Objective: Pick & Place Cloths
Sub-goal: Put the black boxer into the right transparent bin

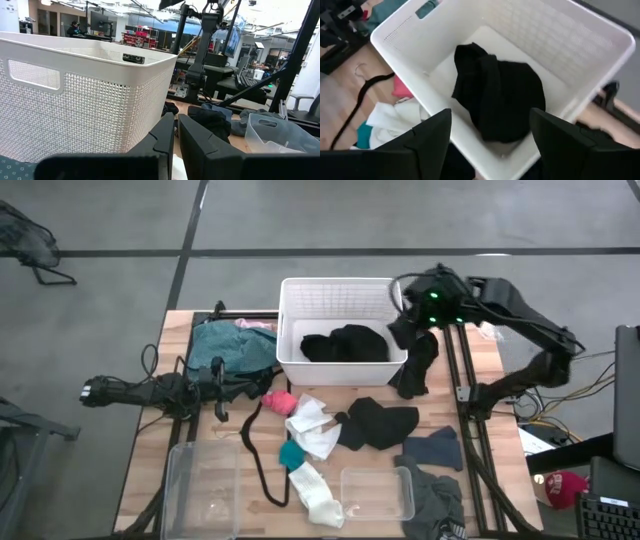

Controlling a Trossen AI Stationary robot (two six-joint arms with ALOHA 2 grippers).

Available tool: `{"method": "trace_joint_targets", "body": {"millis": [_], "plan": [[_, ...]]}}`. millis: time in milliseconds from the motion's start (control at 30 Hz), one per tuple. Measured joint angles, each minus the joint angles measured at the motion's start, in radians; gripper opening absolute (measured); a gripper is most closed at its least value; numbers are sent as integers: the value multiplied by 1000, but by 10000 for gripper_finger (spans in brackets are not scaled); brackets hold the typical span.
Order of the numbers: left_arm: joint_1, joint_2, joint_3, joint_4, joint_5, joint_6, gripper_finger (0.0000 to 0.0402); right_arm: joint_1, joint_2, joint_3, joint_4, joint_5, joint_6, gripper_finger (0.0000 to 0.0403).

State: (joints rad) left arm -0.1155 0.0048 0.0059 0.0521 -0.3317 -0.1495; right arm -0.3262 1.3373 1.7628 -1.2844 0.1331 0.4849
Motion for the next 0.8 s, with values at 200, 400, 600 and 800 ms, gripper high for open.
{"method": "trace_joint_targets", "body": {"millis": [200,400,600,800], "plan": [[0,0,0,0,0,0,30,34,-165,-168,-3,-11,87,277],[0,0,0,0,0,0,30,122,-296,-321,-31,-113,94,283],[0,0,0,0,0,0,30,212,-382,-429,-50,-138,161,268],[0,0,0,0,0,0,30,287,-432,-525,-43,-139,215,252]]}}
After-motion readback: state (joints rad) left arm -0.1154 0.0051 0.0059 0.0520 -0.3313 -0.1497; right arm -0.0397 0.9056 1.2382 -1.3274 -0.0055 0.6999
